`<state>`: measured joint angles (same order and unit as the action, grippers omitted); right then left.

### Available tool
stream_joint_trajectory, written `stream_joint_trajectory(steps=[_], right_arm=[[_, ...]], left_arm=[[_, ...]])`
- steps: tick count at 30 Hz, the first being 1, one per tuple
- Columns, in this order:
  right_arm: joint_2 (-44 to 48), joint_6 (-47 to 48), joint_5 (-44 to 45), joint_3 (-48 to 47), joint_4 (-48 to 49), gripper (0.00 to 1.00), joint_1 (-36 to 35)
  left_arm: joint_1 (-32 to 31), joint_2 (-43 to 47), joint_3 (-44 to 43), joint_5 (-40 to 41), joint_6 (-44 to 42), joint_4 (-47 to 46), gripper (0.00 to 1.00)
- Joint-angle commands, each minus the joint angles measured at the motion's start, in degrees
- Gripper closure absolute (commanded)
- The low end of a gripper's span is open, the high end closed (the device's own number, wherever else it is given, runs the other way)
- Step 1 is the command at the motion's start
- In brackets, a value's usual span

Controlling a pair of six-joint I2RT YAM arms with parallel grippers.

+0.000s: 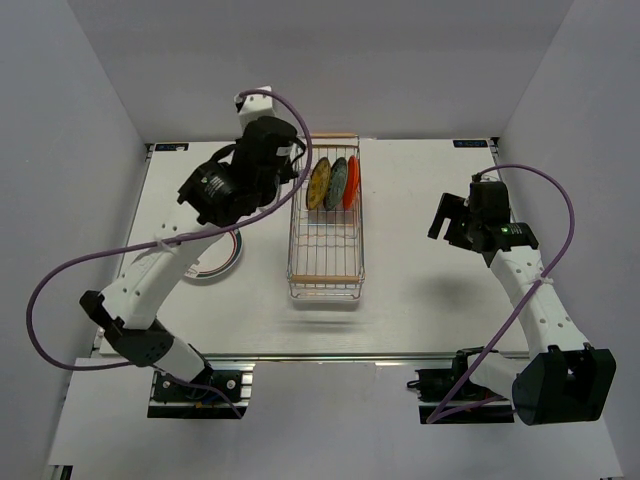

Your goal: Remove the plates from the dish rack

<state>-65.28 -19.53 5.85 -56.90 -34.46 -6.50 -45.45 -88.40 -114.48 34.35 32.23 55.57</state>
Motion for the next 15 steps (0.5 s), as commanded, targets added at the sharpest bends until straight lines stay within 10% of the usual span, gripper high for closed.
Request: stream_joint_trajectory(steps=[1, 15], right_arm=[[0.1, -0.2, 0.0, -2.4, 0.1, 0.11, 0.0], [-2.2, -0.4, 0.2, -2.4, 0.0, 0.11, -0.3]], left_arm=[[1.1, -0.3, 6.1, 18.3, -0.1, 1.8, 1.00], [17.4, -3.8, 32.5, 16.6, -4.5, -11.5, 1.00]])
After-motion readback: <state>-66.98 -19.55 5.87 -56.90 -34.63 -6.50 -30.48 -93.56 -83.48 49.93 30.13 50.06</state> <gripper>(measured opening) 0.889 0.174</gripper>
